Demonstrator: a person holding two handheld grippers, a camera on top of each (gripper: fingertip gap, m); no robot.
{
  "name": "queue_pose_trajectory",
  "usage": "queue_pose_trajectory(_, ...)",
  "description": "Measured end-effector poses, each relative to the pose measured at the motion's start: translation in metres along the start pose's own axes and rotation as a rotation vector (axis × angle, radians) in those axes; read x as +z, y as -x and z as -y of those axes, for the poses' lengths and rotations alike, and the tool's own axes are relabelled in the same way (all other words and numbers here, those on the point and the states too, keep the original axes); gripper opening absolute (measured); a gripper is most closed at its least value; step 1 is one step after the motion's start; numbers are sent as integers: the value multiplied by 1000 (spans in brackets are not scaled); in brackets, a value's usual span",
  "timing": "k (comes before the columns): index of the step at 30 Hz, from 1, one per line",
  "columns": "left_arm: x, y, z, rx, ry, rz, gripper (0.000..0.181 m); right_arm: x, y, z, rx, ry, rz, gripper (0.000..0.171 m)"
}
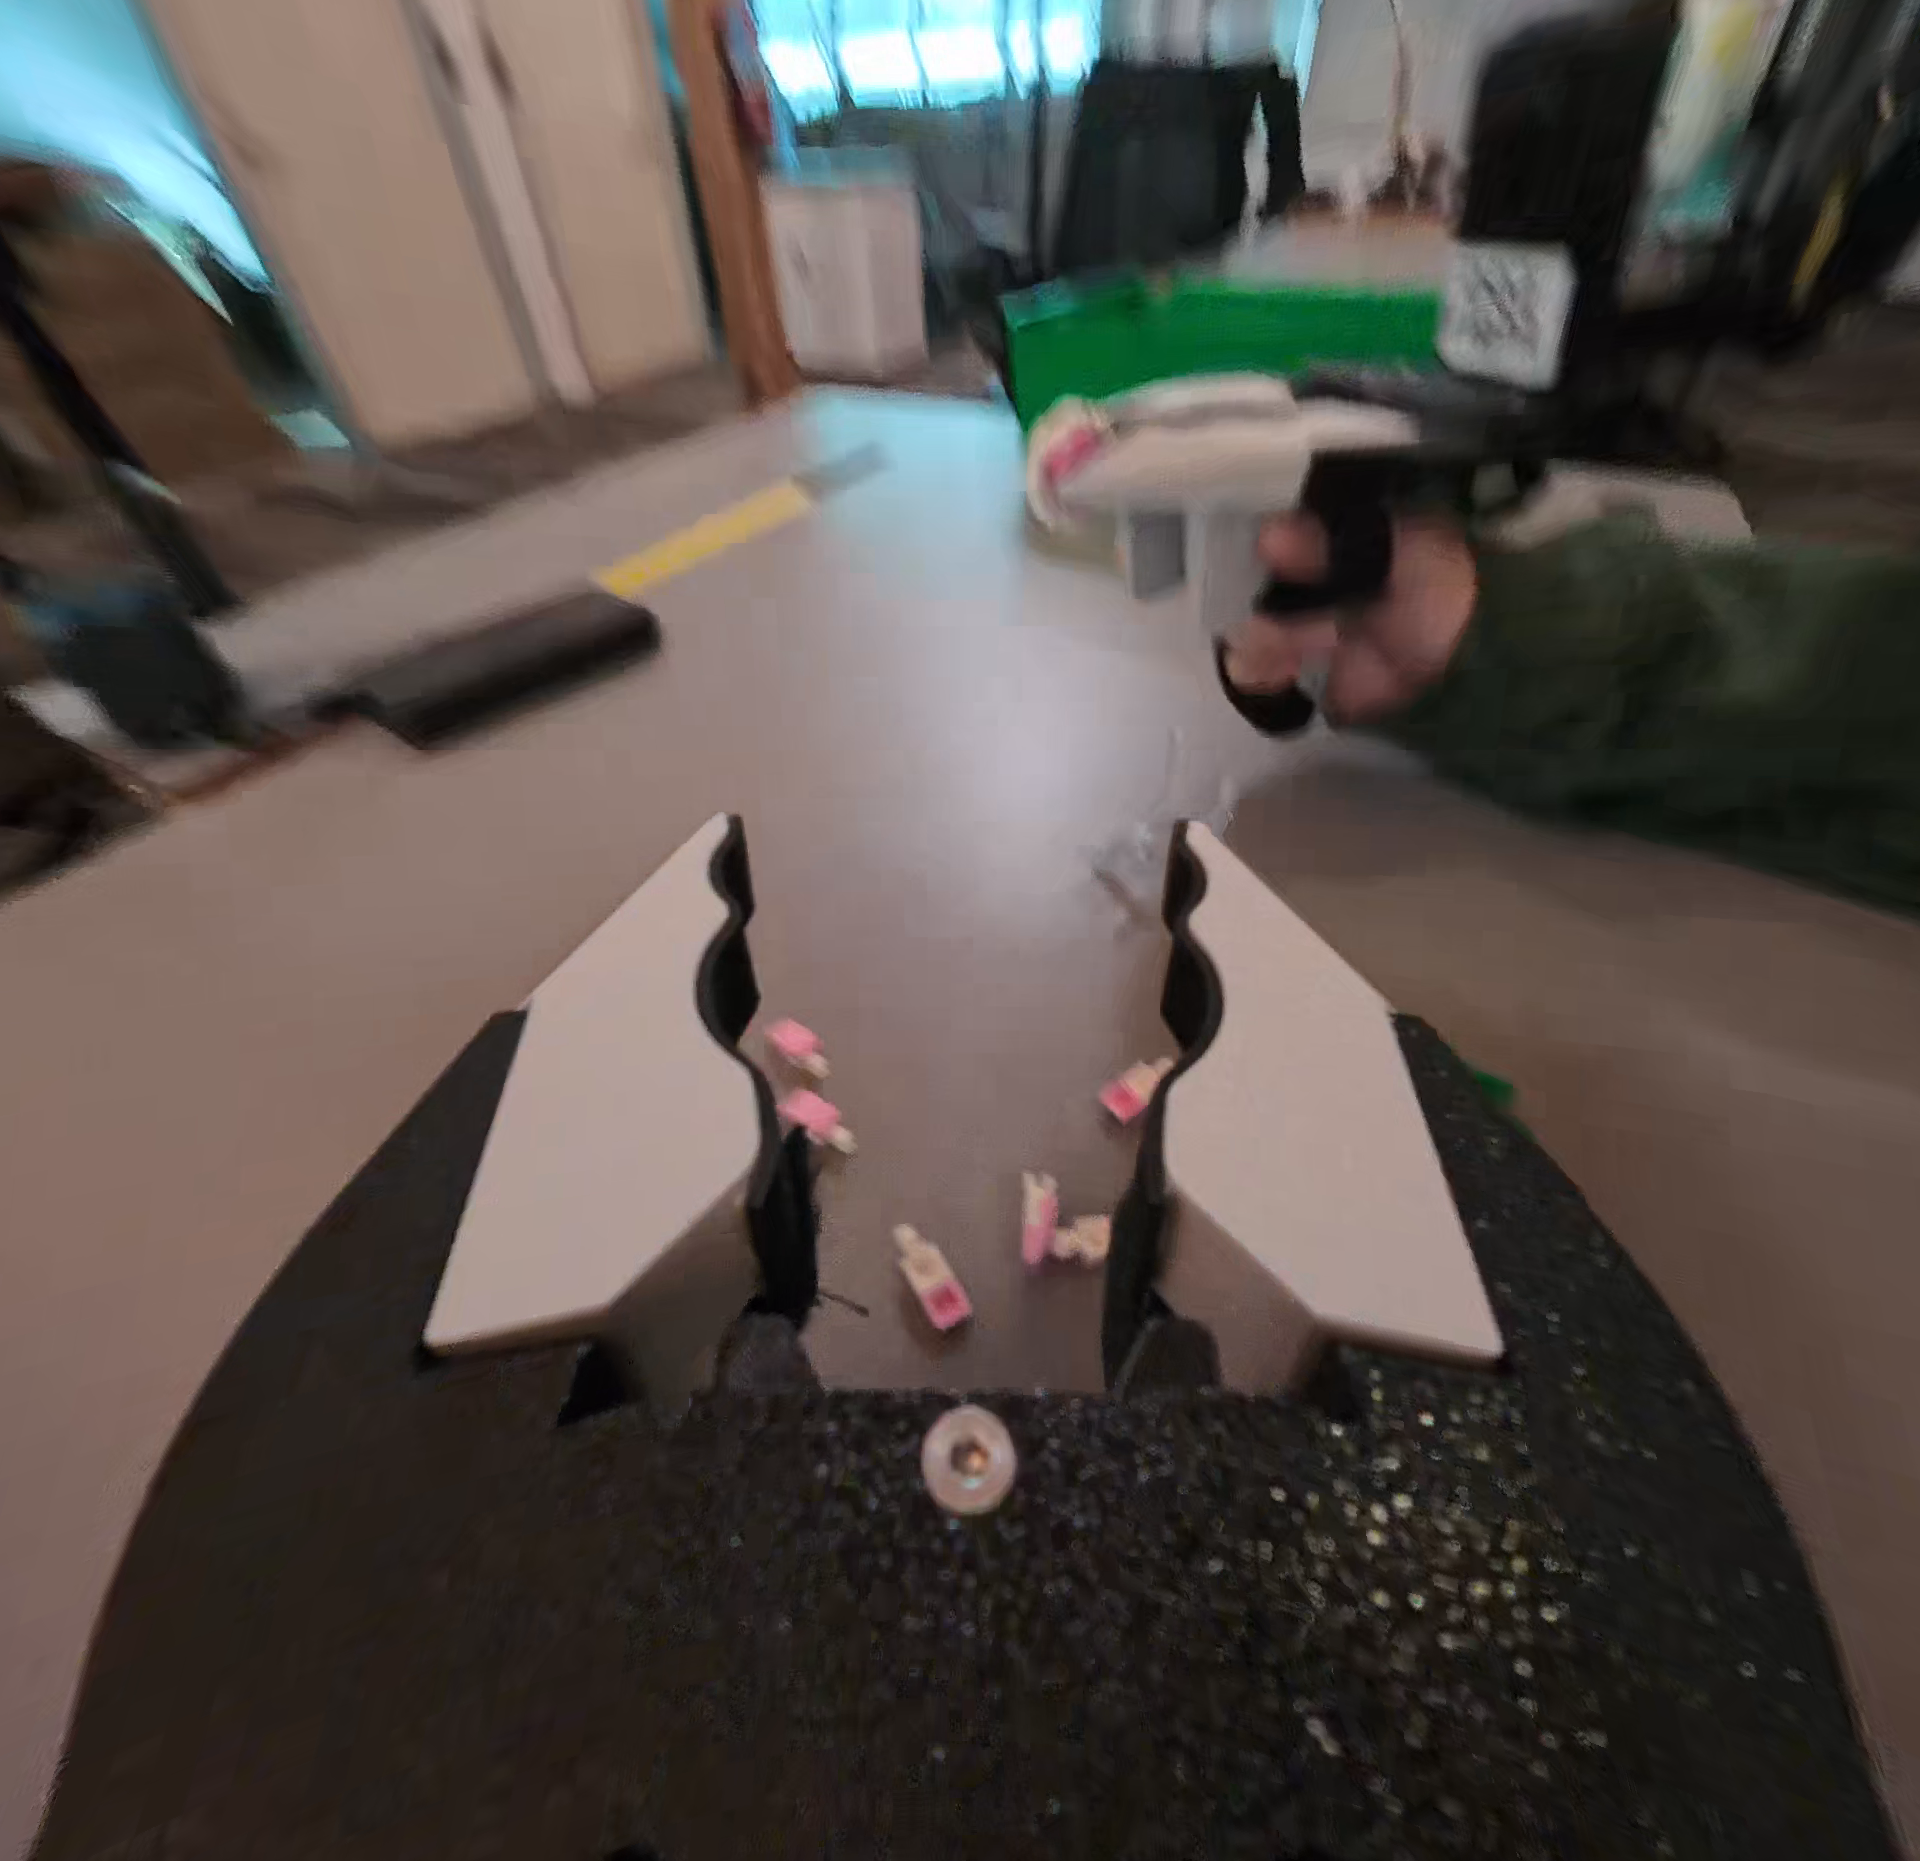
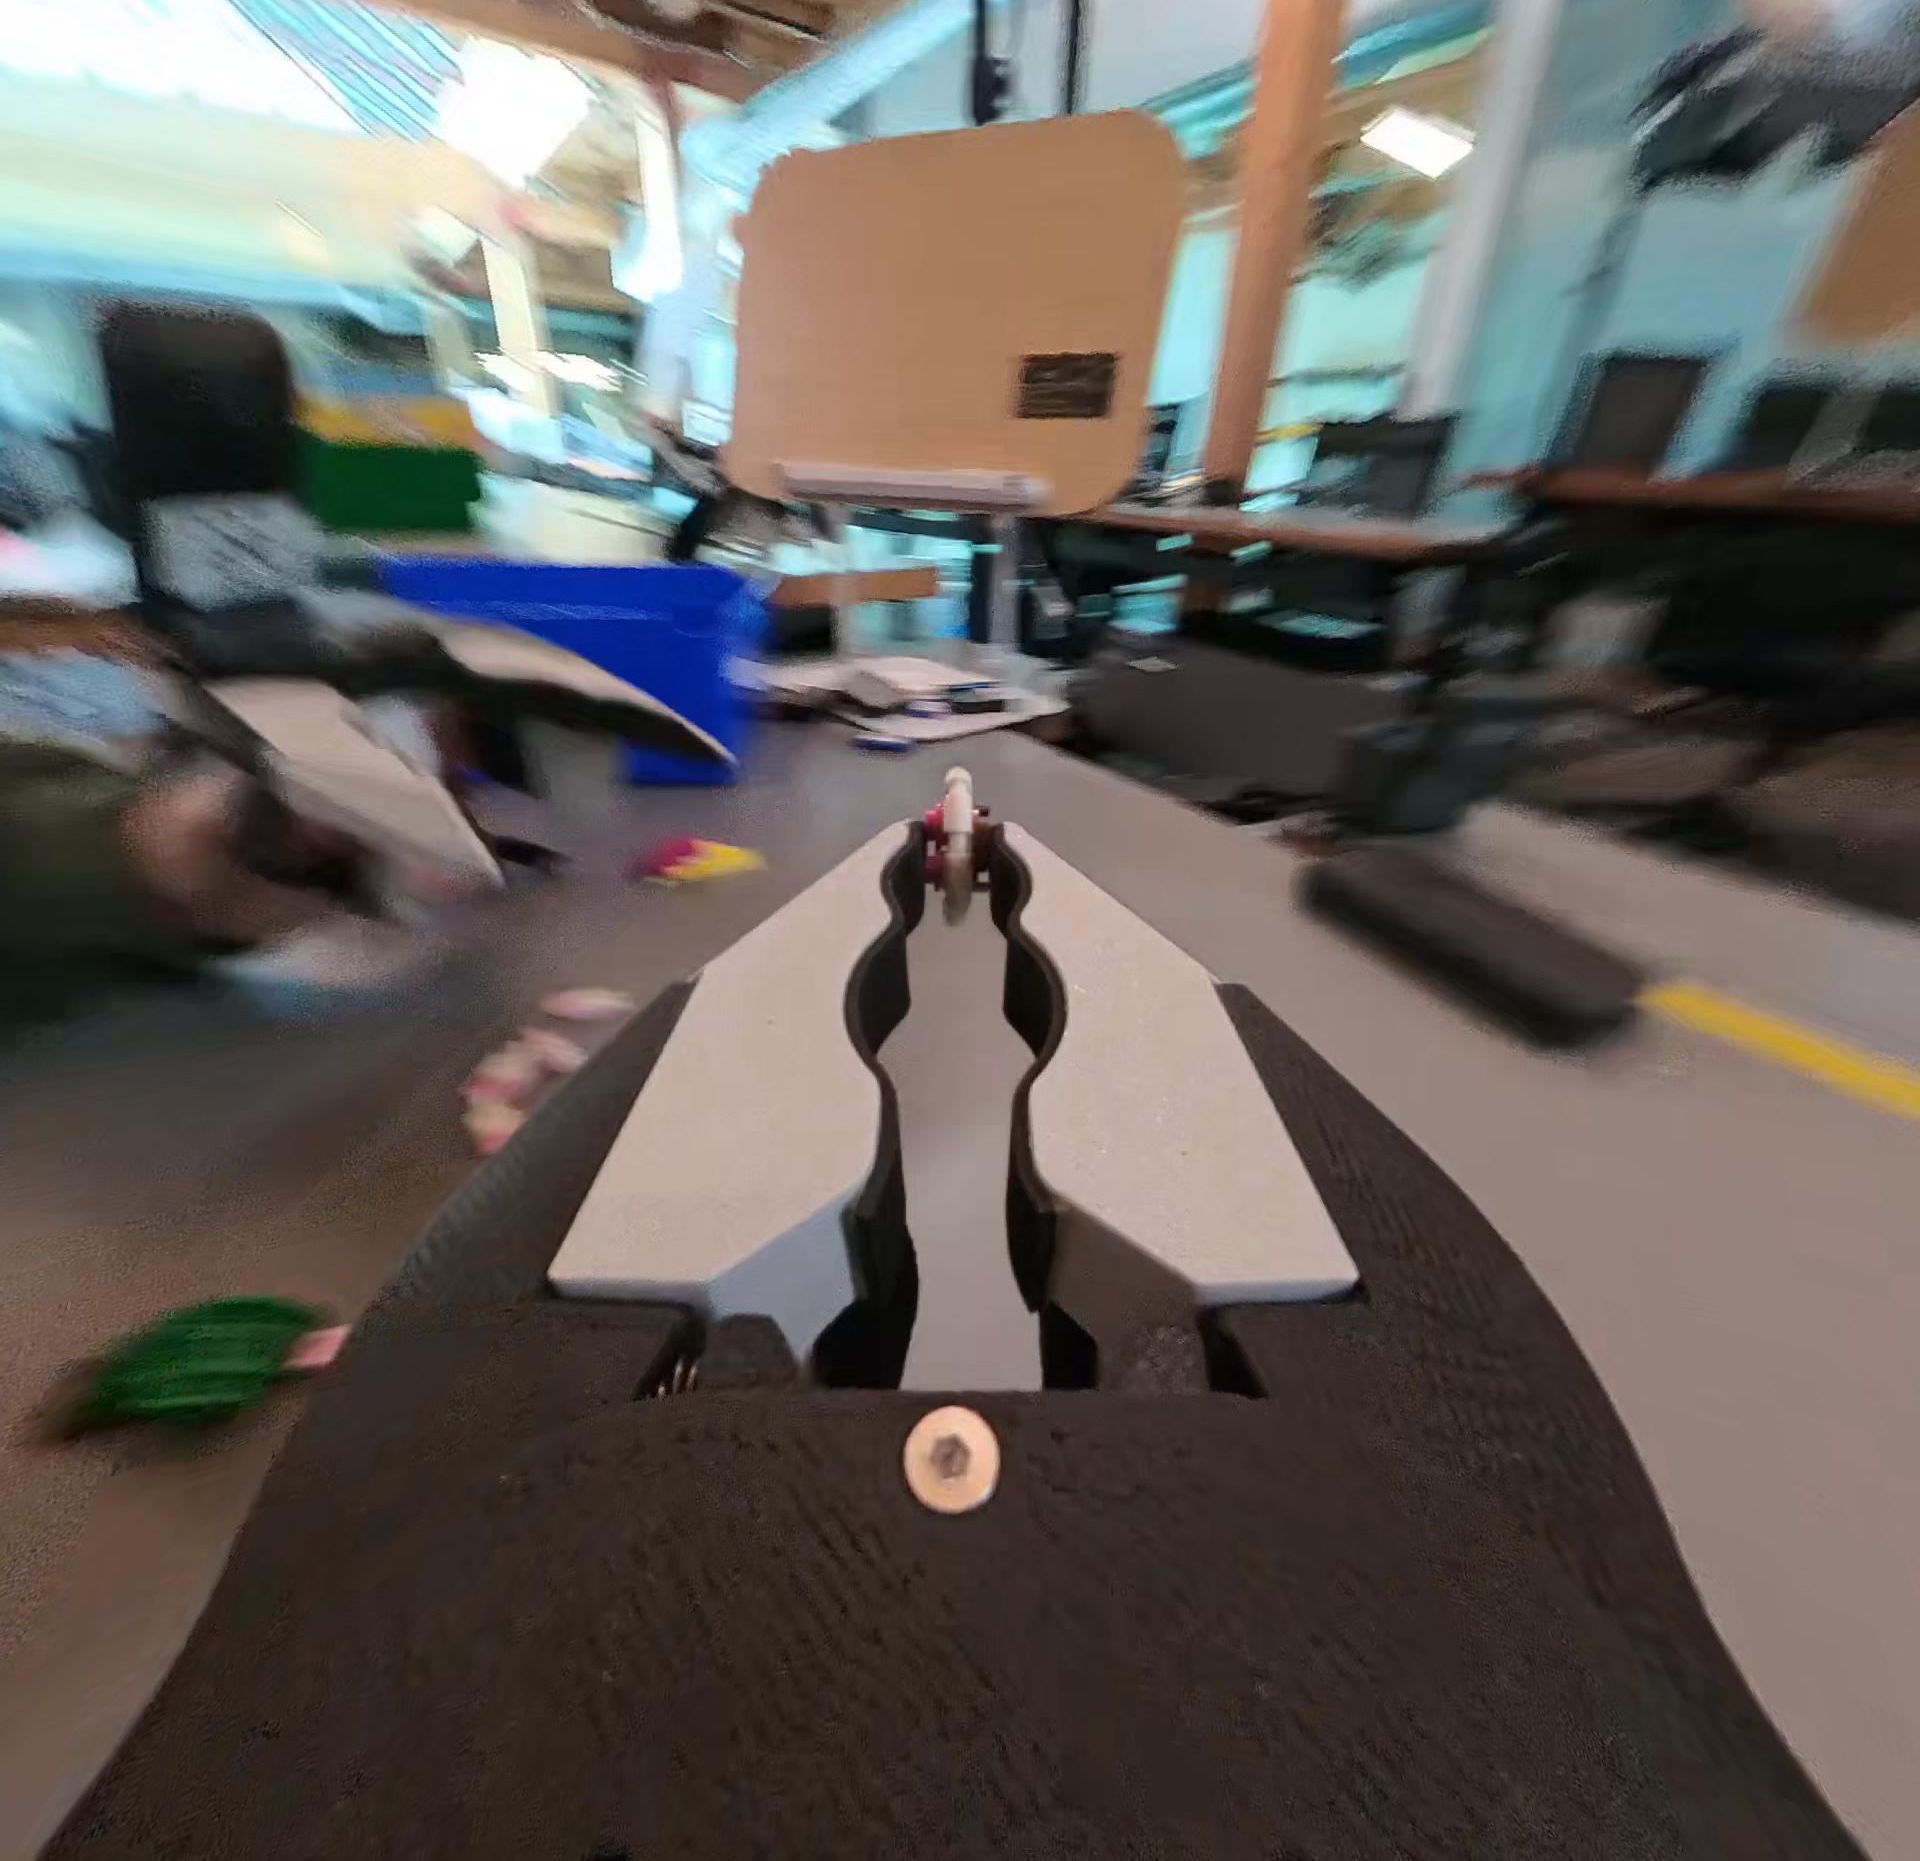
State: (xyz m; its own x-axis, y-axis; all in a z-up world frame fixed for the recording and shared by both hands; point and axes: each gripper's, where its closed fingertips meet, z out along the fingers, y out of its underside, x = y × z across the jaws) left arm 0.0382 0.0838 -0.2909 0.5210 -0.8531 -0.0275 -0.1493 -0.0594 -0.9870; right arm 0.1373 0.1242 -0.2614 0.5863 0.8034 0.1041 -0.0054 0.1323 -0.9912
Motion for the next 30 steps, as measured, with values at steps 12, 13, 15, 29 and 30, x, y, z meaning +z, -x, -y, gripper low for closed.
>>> queue_pose_trajectory(12,-74,72,27,188,-273,513,51,15,23,-29,-703,165,-146,10)
queue_pose_trajectory(13,-80,76,26,193,-275,557,51,13,21,-28,-700,166,-163,10)
queue_pose_trajectory(15,-92,82,22,174,-281,634,52,8,17,-26,-685,170,-198,10)
queue_pose_trajectory(29,-117,85,-3,39,-195,818,52,-24,49,-27,-697,209,-215,10)
queue_pose_trajectory(30,-117,86,-3,43,-187,827,51,-24,48,-27,-699,215,-222,10)
